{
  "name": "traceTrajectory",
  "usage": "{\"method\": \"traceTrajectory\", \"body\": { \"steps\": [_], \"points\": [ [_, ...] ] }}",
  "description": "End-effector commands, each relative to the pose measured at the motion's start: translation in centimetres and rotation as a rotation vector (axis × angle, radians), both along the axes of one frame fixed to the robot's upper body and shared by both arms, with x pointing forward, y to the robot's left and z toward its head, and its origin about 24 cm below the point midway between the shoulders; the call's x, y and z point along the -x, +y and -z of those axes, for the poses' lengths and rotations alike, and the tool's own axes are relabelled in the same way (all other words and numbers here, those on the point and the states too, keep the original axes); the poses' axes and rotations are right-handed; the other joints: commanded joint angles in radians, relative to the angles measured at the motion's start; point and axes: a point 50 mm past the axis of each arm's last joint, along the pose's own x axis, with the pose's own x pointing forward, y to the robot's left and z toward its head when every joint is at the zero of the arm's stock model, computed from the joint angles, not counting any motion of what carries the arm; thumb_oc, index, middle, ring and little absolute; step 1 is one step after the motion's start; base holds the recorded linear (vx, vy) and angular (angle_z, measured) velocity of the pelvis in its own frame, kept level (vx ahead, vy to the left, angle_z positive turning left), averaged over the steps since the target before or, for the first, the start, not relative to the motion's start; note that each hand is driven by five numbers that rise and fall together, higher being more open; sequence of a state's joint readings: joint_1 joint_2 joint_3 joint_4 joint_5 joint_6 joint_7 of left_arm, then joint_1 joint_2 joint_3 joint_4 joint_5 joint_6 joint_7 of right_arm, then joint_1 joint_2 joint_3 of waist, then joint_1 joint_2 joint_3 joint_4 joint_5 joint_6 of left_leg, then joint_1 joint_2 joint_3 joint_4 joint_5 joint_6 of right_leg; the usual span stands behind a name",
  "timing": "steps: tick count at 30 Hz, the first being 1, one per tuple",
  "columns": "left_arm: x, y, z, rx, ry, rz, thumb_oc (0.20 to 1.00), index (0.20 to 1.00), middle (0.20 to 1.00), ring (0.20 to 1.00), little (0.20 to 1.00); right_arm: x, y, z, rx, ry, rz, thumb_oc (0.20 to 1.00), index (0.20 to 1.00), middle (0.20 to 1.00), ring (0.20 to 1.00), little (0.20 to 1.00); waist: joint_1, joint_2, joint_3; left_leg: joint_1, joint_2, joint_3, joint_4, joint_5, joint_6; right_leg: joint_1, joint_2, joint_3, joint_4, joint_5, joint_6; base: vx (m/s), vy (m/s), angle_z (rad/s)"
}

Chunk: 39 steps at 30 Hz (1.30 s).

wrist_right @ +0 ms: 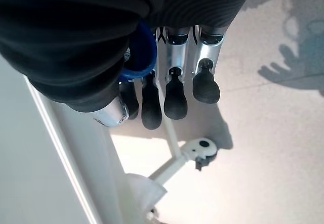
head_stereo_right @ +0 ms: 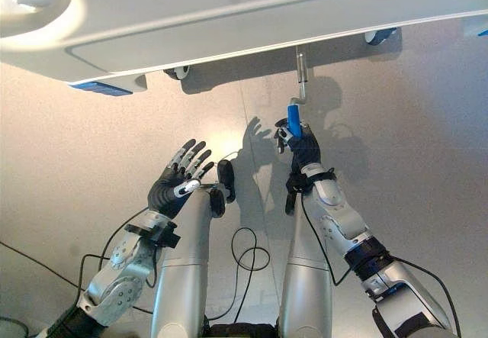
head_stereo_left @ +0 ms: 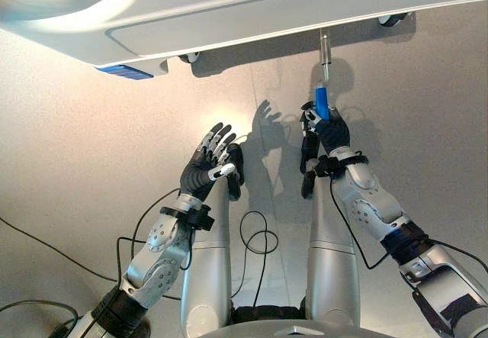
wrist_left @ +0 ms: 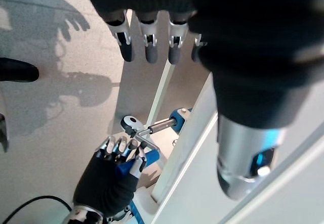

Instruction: Raise the hospital bed

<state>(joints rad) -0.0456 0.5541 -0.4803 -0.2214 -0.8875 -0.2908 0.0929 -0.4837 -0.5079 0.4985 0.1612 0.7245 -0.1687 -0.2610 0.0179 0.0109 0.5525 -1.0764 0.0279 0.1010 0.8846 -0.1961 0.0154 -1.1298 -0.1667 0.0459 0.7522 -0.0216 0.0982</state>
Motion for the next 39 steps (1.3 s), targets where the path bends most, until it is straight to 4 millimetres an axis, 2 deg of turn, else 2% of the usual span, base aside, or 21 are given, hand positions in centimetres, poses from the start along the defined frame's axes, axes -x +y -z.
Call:
{"method": "traceTrajectory", "body": {
  "steps": [1, 4, 8, 9, 11, 12, 15, 16, 18, 21, 22, 23, 24, 26, 29, 30, 32, 34, 35, 37, 39],
  "points": [
    [1.0, -1.0, -1.3, 0.082, -0.051, 0.029, 1.0, 1.0, 1.0, 1.0, 1.0, 2.2, 8.2, -5.7, 0.087, -0.358, -0.352, 0.2, 0.2, 0.2, 0.2, 0.2, 0.051, 0.021, -0.032, -0.064, -0.029, -0.064, -0.21, 0.281, -0.106, -0.021, -0.011, -0.058, 0.046, 0.08, 0.027, 0.0, 0.0, 0.0],
    [1.0, -1.2, -1.3, 0.091, -0.05, 0.034, 1.0, 1.0, 1.0, 1.0, 1.0, 1.6, 8.8, -5.1, 0.108, -0.325, -0.349, 0.2, 0.2, 0.2, 0.2, 0.2, 0.058, 0.025, -0.032, -0.067, -0.031, -0.066, -0.208, 0.282, -0.106, -0.022, -0.012, -0.058, 0.046, 0.08, 0.027, 0.0, 0.0, 0.0],
    [1.0, -1.3, -1.3, 0.108, -0.047, 0.041, 1.0, 1.0, 1.0, 1.0, 1.0, -0.4, 9.8, -3.2, 0.213, -0.24, -0.292, 0.2, 0.2, 0.2, 0.2, 0.2, 0.074, 0.037, -0.032, -0.074, -0.034, -0.067, -0.203, 0.281, -0.106, -0.025, -0.014, -0.059, 0.045, 0.082, 0.028, 0.0, 0.0, 0.0],
    [1.0, -1.4, -1.2, 0.114, -0.042, 0.043, 1.0, 1.0, 1.0, 1.0, 1.0, -1.1, 9.8, -2.5, 0.236, -0.203, -0.264, 0.2, 0.2, 0.2, 0.2, 0.2, 0.079, 0.041, -0.032, -0.077, -0.035, -0.068, -0.199, 0.28, -0.106, -0.027, -0.014, -0.059, 0.047, 0.083, 0.027, 0.0, 0.0, 0.0],
    [1.0, -1.4, -1.2, 0.114, -0.042, 0.043, 1.0, 1.0, 1.0, 1.0, 1.0, -1.1, 9.8, -2.5, 0.236, -0.203, -0.264, 0.2, 0.2, 0.2, 0.2, 0.2, 0.079, 0.041, -0.032, -0.077, -0.035, -0.068, -0.199, 0.28, -0.106, -0.027, -0.014, -0.059, 0.047, 0.083, 0.027, 0.0, 0.013, 0.04],
    [1.0, -1.5, -1.2, 0.115, -0.042, 0.047, 1.0, 1.0, 1.0, 1.0, 1.0, -2.0, 9.7, -2.0, 0.299, -0.185, -0.223, 0.2, 0.2, 0.2, 0.2, 0.2, 0.084, 0.047, -0.032, -0.081, -0.036, -0.069, -0.195, 0.279, -0.105, -0.028, -0.014, -0.059, 0.048, 0.083, 0.027, 0.0, 0.0, 0.0],
    [1.0, -1.7, -1.2, 0.127, -0.038, 0.055, 1.0, 1.0, 1.0, 1.0, 1.0, -3.4, 8.8, -0.9, 0.33, -0.11, -0.133, 0.2, 0.2, 0.2, 0.2, 0.2, 0.09, 0.055, -0.032, -0.086, -0.037, -0.068, -0.193, 0.278, -0.107, -0.033, -0.014, -0.059, 0.046, 0.083, 0.026, 0.0, 0.0, 0.0],
    [1.1, -2.0, -1.0, 0.13, -0.032, 0.071, 1.0, 1.0, 1.0, 1.0, 1.0, -4.7, 7.4, -0.3, 0.373, -0.07, -0.035, 0.2, 0.2, 0.2, 0.2, 0.2, 0.095, 0.063, -0.032, -0.087, -0.037, -0.068, -0.19, 0.277, -0.107, -0.036, -0.014, -0.057, 0.05, 0.081, 0.026, 0.0, 0.0, 0.0],
    [1.1, -2.3, -1.0, 0.125, -0.034, 0.092, 1.0, 1.0, 1.0, 1.0, 1.0, -5.7, 5.9, 0.5, 0.404, -0.014, 0.041, 0.2, 0.2, 0.2, 0.2, 0.2, 0.101, 0.071, -0.032, -0.089, -0.037, -0.068, -0.187, 0.275, -0.108, -0.038, -0.014, -0.058, 0.054, 0.079, 0.025, 0.0, 0.0, 0.0],
    [1.1, -2.7, -1.0, 0.138, -0.035, 0.114, 1.0, 1.0, 1.0, 1.0, 1.0, -6.2, 4.8, 1.4, 0.439, 0.043, 0.081, 0.2, 0.2, 0.2, 0.2, 0.2, 0.101, 0.075, -0.032, -0.091, -0.038, -0.068, -0.187, 0.274, -0.109, -0.043, -0.012, -0.057, 0.057, 0.076, 0.023, 0.0, 0.0, 0.0],
    [1.2, -2.8, -0.9, 0.136, -0.034, 0.121, 1.0, 1.0, 1.0, 1.0, 1.0, -6.7, 3.6, 1.6, 0.455, 0.073, 0.125, 0.2, 0.2, 0.2, 0.2, 0.2, 0.1, 0.076, -0.032, -0.091, -0.038, -0.068, -0.187, 0.273, -0.109, -0.046, -0.012, -0.056, 0.059, 0.073, 0.022, 0.0, 0.0, 0.0],
    [1.1, -2.8, -0.9, 0.136, -0.034, 0.122, 1.0, 1.0, 1.0, 1.0, 1.0, -6.7, 3.6, 1.6, 0.455, 0.073, 0.125, 0.2, 0.2, 0.2, 0.2, 0.2, 0.1, 0.076, -0.032, -0.092, -0.038, -0.068, -0.187, 0.272, -0.109, -0.046, -0.012, -0.056, 0.059, 0.073, 0.022, 0.0, 0.0, 0.0],
    [1.2, -3.2, -0.8, 0.129, -0.036, 0.141, 1.0, 1.0, 1.0, 1.0, 1.0, -7.1, 1.8, 2.2, 0.468, 0.125, 0.188, 0.2, 0.2, 0.2, 0.2, 0.2, 0.1, 0.081, -0.032, -0.091, -0.038, -0.067, -0.188, 0.272, -0.11, -0.047, -0.01, -0.053, 0.06, 0.071, 0.021, 0.0, 0.0, 0.0],
    [1.1, -3.2, -0.8, 0.129, -0.036, 0.142, 1.0, 1.0, 1.0, 1.0, 1.0, -7.1, 1.8, 2.1, 0.468, 0.125, 0.188, 0.2, 0.2, 0.2, 0.2, 0.2, 0.1, 0.081, -0.032, -0.092, -0.038, -0.067, -0.188, 0.272, -0.11, -0.047, -0.01, -0.054, 0.06, 0.071, 0.021, 0.0, 0.0, 0.0],
    [1.2, -3.6, -1.2, 0.138, -0.055, 0.175, 1.0, 1.0, 1.0, 1.0, 1.0, -7.3, -3.0, 3.7, 0.468, 0.261, 0.346, 0.2, 0.2, 0.2, 0.2, 0.2, 0.101, 0.098, -0.032, -0.092, -0.041, -0.069, -0.188, 0.269, -0.112, -0.049, -0.011, -0.05, 0.064, 0.066, 0.024, 0.0, 0.0, 0.0],
    [1.2, -3.7, -1.2, 0.138, -0.055, 0.175, 1.0, 1.0, 1.0, 1.0, 1.0, -7.3, -3.1, 3.7, 0.468, 0.261, 0.347, 0.2, 0.2, 0.2, 0.2, 0.2, 0.101, 0.099, -0.032, -0.093, -0.041, -0.069, -0.188, 0.269, -0.112, -0.049, -0.011, -0.05, 0.064, 0.066, 0.024, 0.0, 0.0, 0.0],
    [1.3, -3.9, -1.2, 0.139, -0.061, 0.196, 1.0, 1.0, 1.0, 1.0, 1.0, -7.0, -6.0, 4.0, 0.457, 0.309, 0.428, 0.2, 0.2, 0.2, 0.2, 0.2, 0.101, 0.107, -0.032, -0.091, -0.042, -0.068, -0.186, 0.267, -0.112, -0.051, -0.012, -0.047, 0.069, 0.062, 0.023, 0.0, 0.0, 0.0],
    [1.3, -4.0, -1.3, 0.138, -0.068, 0.205, 1.0, 1.0, 1.0, 1.0, 1.0, -6.6, -8.0, 4.2, 0.459, 0.336, 0.483, 0.2, 0.2, 0.2, 0.2, 0.2, 0.101, 0.113, -0.032, -0.091, -0.042, -0.068, -0.187, 0.268, -0.113, -0.053, -0.011, -0.045, 0.072, 0.059, 0.023, 0.0, 0.0, 0.0],
    [1.3, -4.0, -1.3, 0.138, -0.069, 0.206, 1.0, 1.0, 1.0, 1.0, 1.0, -6.6, -8.0, 4.2, 0.458, 0.336, 0.484, 0.2, 0.2, 0.2, 0.2, 0.2, 0.101, 0.113, -0.032, -0.091, -0.042, -0.068, -0.187, 0.267, -0.113, -0.053, -0.011, -0.045, 0.072, 0.059, 0.023, 0.0, 0.0, 0.0],
    [1.3, -4.2, -1.4, 0.139, -0.081, 0.223, 1.0, 1.0, 1.0, 1.0, 1.0, -5.9, -11.2, 4.2, 0.475, 0.373, 0.575, 0.2, 0.2, 0.2, 0.2, 0.2, 0.101, 0.121, -0.032, -0.089, -0.043, -0.065, -0.187, 0.267, -0.114, -0.055, -0.012, -0.042, 0.079, 0.056, 0.024, 0.0, 0.0, 0.0],
    [1.3, -4.2, -1.4, 0.139, -0.083, 0.227, 1.0, 1.0, 1.0, 1.0, 1.0, -5.7, -11.9, 4.1, 0.474, 0.378, 0.593, 0.2, 0.2, 0.2, 0.2, 0.2, 0.1, 0.124, -0.032, -0.088, -0.043, -0.065, -0.186, 0.266, -0.113, -0.057, -0.011, -0.04, 0.082, 0.056, 0.025, 0.0, 0.0, 0.0]
  ]
}}
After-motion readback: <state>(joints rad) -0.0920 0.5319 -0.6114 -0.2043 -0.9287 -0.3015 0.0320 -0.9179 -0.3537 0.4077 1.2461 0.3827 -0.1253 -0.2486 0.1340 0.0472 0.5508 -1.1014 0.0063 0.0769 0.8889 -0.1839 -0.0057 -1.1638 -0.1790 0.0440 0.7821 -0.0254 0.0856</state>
